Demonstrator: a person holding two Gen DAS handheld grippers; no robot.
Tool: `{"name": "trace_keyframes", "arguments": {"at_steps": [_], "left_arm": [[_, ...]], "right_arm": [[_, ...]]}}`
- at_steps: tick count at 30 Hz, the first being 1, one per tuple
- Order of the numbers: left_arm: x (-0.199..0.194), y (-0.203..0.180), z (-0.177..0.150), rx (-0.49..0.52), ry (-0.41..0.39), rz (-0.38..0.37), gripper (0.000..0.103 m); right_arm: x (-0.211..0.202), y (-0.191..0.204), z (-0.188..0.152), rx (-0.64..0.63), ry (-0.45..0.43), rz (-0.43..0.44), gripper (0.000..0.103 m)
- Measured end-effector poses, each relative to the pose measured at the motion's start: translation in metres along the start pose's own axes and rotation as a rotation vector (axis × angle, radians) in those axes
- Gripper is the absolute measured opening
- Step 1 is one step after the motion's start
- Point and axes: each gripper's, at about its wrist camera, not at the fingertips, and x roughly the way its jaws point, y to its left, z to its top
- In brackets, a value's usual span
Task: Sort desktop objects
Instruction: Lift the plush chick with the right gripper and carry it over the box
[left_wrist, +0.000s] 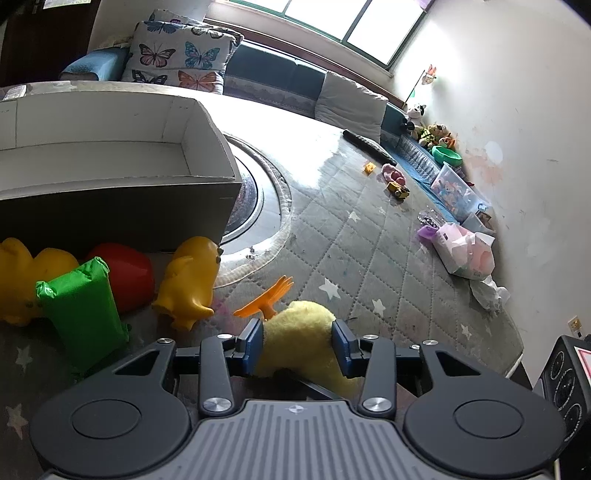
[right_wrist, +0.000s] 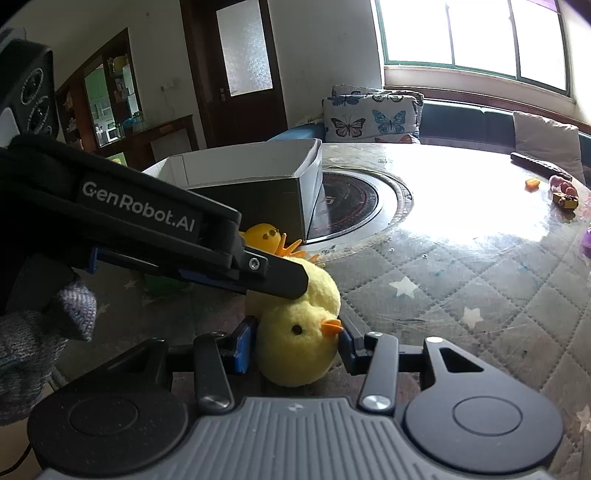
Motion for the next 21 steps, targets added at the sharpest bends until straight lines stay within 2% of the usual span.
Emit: {"name": "trace_keyframes", "arguments": {"at_steps": [8, 13, 21], "left_arm": [[-0.015, 0.001, -0.004, -0.015, -0.031, -0.006, 0.04], [-0.032, 0.006, 0.002, -0.034, -0.09, -0.01, 0.04], [-0.059, 0.017, 0.028, -0.056, -0.218, 0.018, 0.04]], "right_arm": [[-0.012, 0.01, 0.002, -0.023, -0.024, -0.007, 0.043], [-0.019, 0.018, 0.015, -0.046, -0.065, 0.005, 0.043], [-0.014, 0.033, 0.055, -0.103, -0.151, 0.041, 0.043]]}}
